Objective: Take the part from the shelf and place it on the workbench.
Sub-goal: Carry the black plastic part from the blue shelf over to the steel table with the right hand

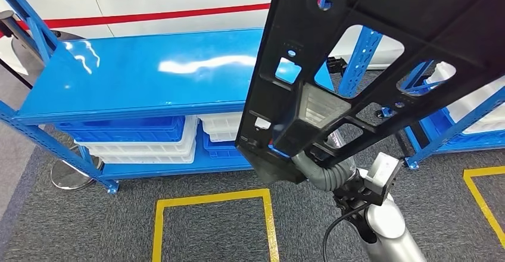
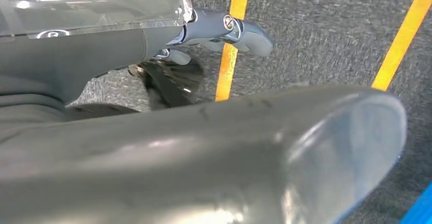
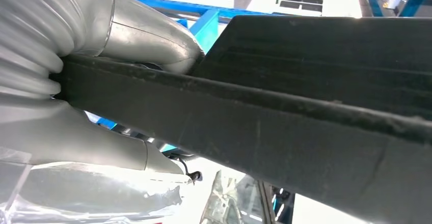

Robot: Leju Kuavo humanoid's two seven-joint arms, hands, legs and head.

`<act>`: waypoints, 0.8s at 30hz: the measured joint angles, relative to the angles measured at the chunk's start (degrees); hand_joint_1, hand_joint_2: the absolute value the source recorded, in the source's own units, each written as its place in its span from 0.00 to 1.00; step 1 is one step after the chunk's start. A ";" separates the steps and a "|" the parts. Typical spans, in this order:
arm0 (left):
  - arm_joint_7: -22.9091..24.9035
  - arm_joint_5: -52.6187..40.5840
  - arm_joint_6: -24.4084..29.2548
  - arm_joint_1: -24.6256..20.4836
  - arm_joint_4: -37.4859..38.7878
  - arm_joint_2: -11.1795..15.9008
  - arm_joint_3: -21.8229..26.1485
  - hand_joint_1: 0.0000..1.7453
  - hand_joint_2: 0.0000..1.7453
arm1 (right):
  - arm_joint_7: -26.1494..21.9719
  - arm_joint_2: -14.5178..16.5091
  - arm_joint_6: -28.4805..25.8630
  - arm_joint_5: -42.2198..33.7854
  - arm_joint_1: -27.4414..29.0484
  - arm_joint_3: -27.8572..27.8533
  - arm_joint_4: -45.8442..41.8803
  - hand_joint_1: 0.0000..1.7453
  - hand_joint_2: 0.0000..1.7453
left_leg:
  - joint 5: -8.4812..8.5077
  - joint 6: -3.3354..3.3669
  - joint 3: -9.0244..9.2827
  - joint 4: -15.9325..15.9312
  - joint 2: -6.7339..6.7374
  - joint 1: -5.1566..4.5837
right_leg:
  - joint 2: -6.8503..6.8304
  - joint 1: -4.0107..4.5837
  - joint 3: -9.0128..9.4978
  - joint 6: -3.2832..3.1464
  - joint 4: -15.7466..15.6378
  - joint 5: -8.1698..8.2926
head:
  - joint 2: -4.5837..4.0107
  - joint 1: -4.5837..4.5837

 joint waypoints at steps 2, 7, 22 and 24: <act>0.01 -0.02 0.09 -0.28 0.00 0.09 -0.01 0.00 0.00 | 0.01 0.08 0.02 0.16 0.16 -0.26 -0.26 0.99 1.00 | -1.32 0.56 3.07 -5.30 0.02 -0.49 | -0.21 -0.20 -0.18 0.61 -0.25 1.11 | 0.01 -0.04; 0.03 -0.03 0.24 -0.57 0.00 -0.01 -0.02 0.00 0.00 | 0.08 0.11 0.18 0.30 1.07 -0.66 -0.39 0.99 1.00 | 2.40 1.73 0.89 -6.93 0.58 -0.16 | 0.01 -0.68 -1.78 2.12 3.63 -4.29 | 0.01 -0.11; 10.31 -1.19 4.94 0.60 0.16 1.32 -0.74 0.00 0.00 | -0.10 0.32 2.03 0.79 2.95 -1.94 -0.39 0.99 1.00 | 2.40 -1.91 -10.55 1.44 0.44 0.87 | -0.09 -1.19 6.37 0.21 -0.06 -5.50 | 0.00 -0.03; 11.00 -1.14 5.75 0.83 0.17 1.76 -0.90 0.00 0.00 | -0.53 0.33 1.95 1.03 3.79 -2.28 -0.39 0.99 1.00 | -2.93 -2.23 -12.18 8.53 0.43 0.88 | -0.12 -1.04 4.82 -0.06 -0.03 -4.33 | 0.00 -0.06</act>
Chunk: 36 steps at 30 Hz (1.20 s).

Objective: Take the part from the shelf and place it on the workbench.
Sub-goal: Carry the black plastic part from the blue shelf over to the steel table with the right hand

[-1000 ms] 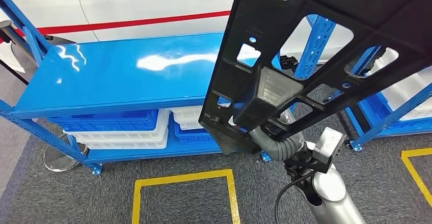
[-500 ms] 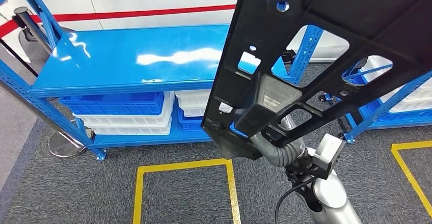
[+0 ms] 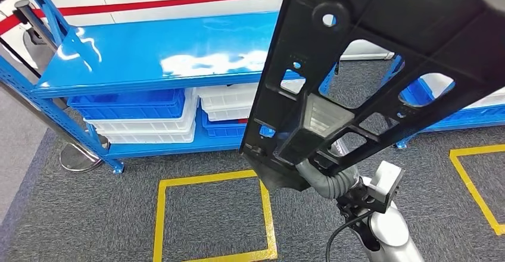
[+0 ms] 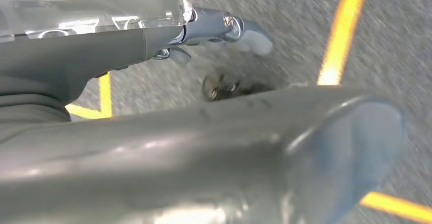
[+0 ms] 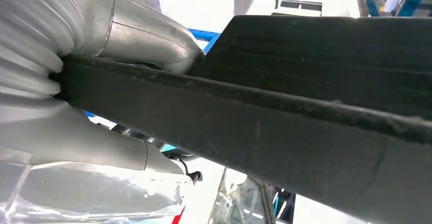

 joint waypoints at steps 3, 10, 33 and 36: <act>0.78 0.26 1.16 0.16 0.02 0.70 -0.05 0.00 0.00 | -0.65 0.00 -0.03 0.20 1.31 -0.55 0.00 0.99 1.00 | 1.02 0.05 1.33 4.29 -0.01 -0.01 | 0.00 0.23 -2.44 0.10 0.06 1.64 | 0.00 0.01; 1.78 0.56 2.44 0.53 0.14 1.84 -0.10 0.00 0.00 | -3.04 -0.04 0.92 0.67 2.05 -1.53 0.00 0.99 1.00 | 2.46 2.00 13.86 -14.07 -0.17 -0.67 | -0.21 0.32 -4.34 2.02 -0.20 4.59 | 0.00 0.05; 1.93 0.82 1.95 0.31 0.31 2.98 -0.93 0.00 0.00 | -5.38 -1.71 8.27 7.60 0.50 7.51 4.55 0.99 1.00 | -0.46 -0.30 1.99 2.05 -1.06 0.27 | -2.02 -0.20 -0.25 0.68 -1.49 1.47 | 0.00 -0.21; 1.72 0.74 2.27 0.22 0.31 2.95 -1.03 0.00 0.00 | -6.06 -0.58 9.04 5.18 -2.49 11.67 7.16 0.99 1.00 | 5.12 -0.71 6.76 -8.17 1.10 0.45 | -3.35 -0.38 -0.20 1.25 -1.01 1.17 | 0.00 -0.26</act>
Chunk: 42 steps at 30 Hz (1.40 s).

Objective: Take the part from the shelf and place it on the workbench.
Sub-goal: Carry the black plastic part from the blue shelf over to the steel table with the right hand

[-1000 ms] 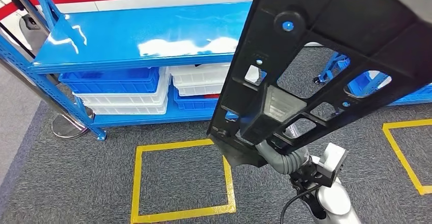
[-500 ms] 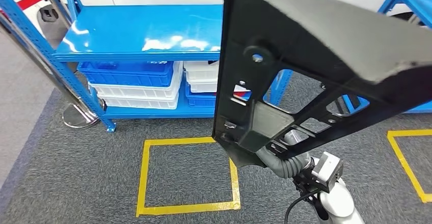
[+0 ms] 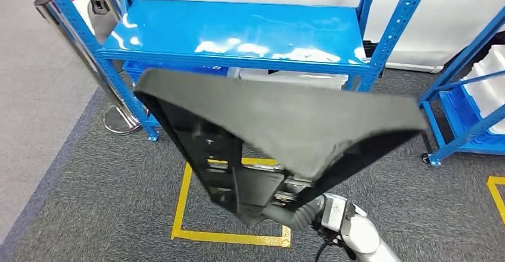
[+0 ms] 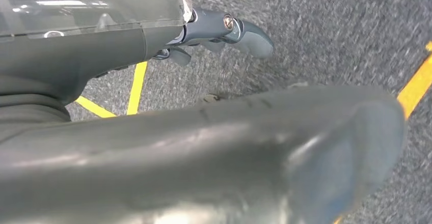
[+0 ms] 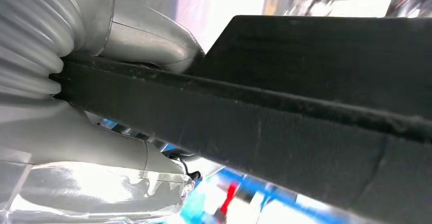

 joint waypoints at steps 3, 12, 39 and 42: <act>-0.68 0.11 -0.10 -0.32 0.00 -0.05 -0.22 0.00 0.00 | -0.44 1.14 0.46 -2.48 -3.67 3.84 2.62 0.99 1.00 | 1.26 1.15 1.70 -4.43 0.94 -0.65 | -1.08 0.29 -0.03 1.02 0.27 0.01 | 0.00 -0.05; -2.12 1.36 0.38 -0.51 0.00 -0.31 -0.36 0.00 0.00 | -0.27 4.15 2.31 -6.20 -9.70 10.75 9.23 0.99 1.00 | 3.04 3.88 0.42 -4.82 -3.76 -0.81 | 3.54 0.31 -6.84 1.74 16.35 -8.14 | 0.00 -0.01; -0.14 2.34 3.61 0.61 0.02 3.35 0.62 0.00 0.00 | -0.32 6.61 1.69 -8.98 -15.92 16.12 14.27 0.99 1.00 | 3.72 3.27 -0.32 -4.76 -1.51 -0.30 | 2.04 0.54 -1.27 1.53 6.95 -6.23 | 0.00 -0.34; 1.02 1.99 4.53 0.65 0.08 4.78 0.53 0.00 0.00 | -0.37 6.13 1.47 -8.93 -14.81 16.11 14.28 0.99 1.00 | 3.79 3.52 -0.51 -4.61 -3.44 -0.42 | 3.53 0.61 -5.80 1.41 15.87 -9.35 | 0.00 -0.33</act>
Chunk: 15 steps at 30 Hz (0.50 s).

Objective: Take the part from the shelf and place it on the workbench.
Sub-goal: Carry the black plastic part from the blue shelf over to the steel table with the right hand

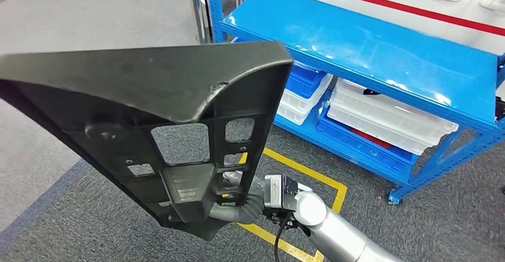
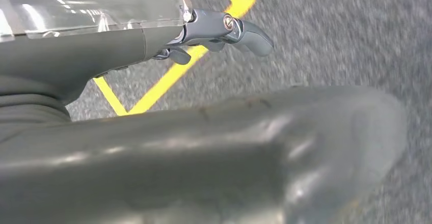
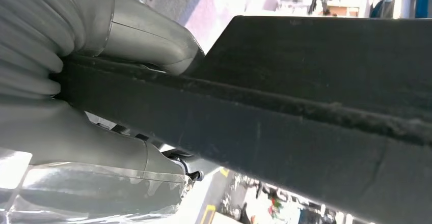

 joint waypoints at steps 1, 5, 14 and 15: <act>0.43 -0.21 0.42 0.04 0.07 0.41 -0.08 0.00 0.00 | -0.02 -0.12 -0.02 0.04 0.32 0.00 0.00 0.99 1.00 | -0.01 -0.01 -0.03 0.14 -0.74 -0.02 | 0.11 -0.01 -0.02 -0.07 -0.28 1.02 | 0.00 -0.01; 1.79 -1.92 1.80 0.05 0.39 1.61 -1.24 0.00 0.00 | -0.41 -0.64 -0.03 0.28 0.78 -0.03 -0.01 0.99 1.00 | -0.33 -0.78 -0.54 1.24 -3.41 -0.17 | 3.42 -0.28 5.29 -0.59 -12.51 7.68 | 0.00 -0.02; 2.52 -3.84 1.77 0.25 0.86 3.41 -4.32 0.00 0.00 | -1.58 -1.25 -0.02 0.51 1.22 -0.26 -0.03 0.99 1.00 | -6.54 -3.53 -6.97 13.80 0.98 0.32 | -0.62 -0.14 6.09 -2.53 -14.98 8.42 | 0.00 -0.32; 2.52 -3.70 1.71 0.22 0.86 3.43 -4.48 0.00 0.00 | -1.64 -1.27 -0.01 0.65 1.25 -0.26 0.00 0.99 1.00 | -7.15 -3.67 -7.90 15.99 1.23 0.43 | -1.37 -0.10 6.06 -2.55 -14.96 8.39 | 0.00 -0.32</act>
